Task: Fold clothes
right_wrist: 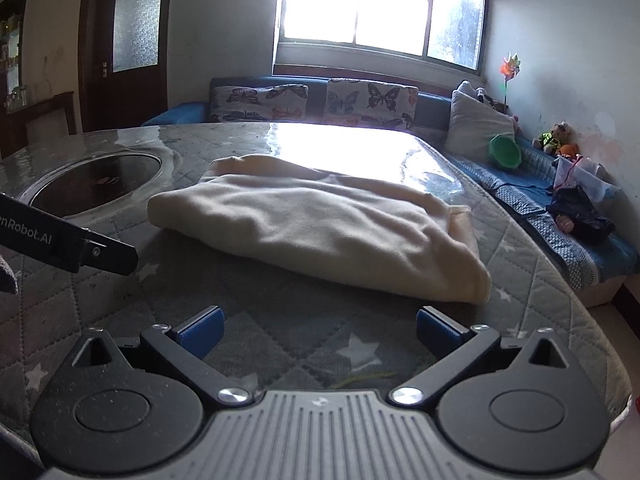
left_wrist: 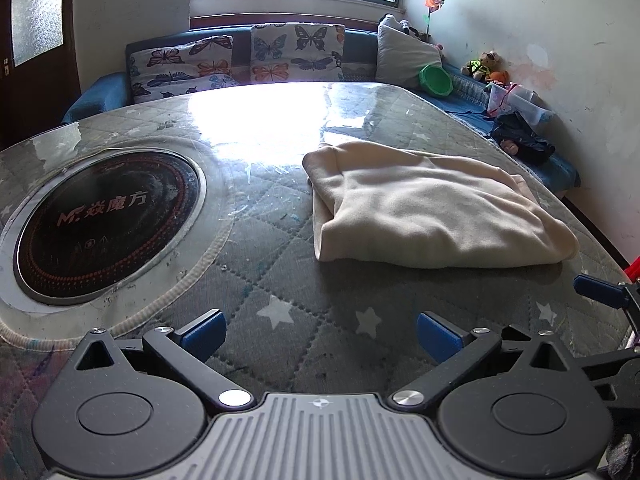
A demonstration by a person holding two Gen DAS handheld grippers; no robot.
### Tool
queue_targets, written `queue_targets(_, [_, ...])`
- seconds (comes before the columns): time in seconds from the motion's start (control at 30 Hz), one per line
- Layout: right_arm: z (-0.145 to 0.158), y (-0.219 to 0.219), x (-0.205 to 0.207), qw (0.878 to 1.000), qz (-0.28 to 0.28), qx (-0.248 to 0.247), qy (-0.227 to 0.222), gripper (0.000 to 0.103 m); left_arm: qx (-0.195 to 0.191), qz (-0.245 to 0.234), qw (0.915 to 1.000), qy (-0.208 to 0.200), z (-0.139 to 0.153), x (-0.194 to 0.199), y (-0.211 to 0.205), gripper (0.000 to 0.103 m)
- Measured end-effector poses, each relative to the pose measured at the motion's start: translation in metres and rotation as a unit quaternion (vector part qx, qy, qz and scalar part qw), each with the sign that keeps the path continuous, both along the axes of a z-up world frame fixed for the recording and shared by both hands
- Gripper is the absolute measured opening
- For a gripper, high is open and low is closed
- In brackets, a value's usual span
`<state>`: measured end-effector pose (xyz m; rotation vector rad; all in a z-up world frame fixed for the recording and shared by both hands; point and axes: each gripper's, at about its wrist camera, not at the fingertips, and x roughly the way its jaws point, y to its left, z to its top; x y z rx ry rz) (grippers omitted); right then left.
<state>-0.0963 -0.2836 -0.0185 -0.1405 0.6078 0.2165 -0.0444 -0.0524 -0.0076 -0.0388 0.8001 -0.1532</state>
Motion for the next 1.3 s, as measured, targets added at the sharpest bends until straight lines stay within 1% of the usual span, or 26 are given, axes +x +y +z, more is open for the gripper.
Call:
queue_targets(0.1, [-0.002, -0.002, -0.003, 1.000, 0.002, 0.018, 0.005, 0.103, -0.002, -0.003, 1.0000, -0.001, 0.000, -0.003, -0.001, 0.103])
queue_targets(0.2, [-0.002, -0.007, -0.006, 0.999, 0.003, 0.047, -0.001, 0.103, -0.002, -0.003, 1.0000, -0.006, 0.001, -0.005, -0.001, 0.103])
queue_targets(0.33, [0.000, -0.010, -0.009, 0.998, 0.000, 0.065, -0.002, 0.103, -0.001, -0.005, 0.9998, -0.020, 0.004, -0.010, -0.002, 0.103])
queue_targets(0.5, [0.000, -0.008, -0.012, 0.998, -0.006, 0.060, -0.001, 0.103, -0.002, -0.004, 0.9995, -0.030, 0.006, -0.014, -0.001, 0.103])
queue_targets(0.83, [-0.001, -0.004, -0.016, 0.999, -0.019, 0.050, 0.000, 0.103, 0.006, 0.000, 0.9996, -0.029, 0.006, -0.021, -0.001, 0.103])
queue_targets(1.3, [0.007, -0.005, -0.031, 0.999, -0.002, 0.046, -0.021, 0.103, 0.023, 0.008, 0.9990, -0.038, 0.013, -0.041, -0.005, 0.103])
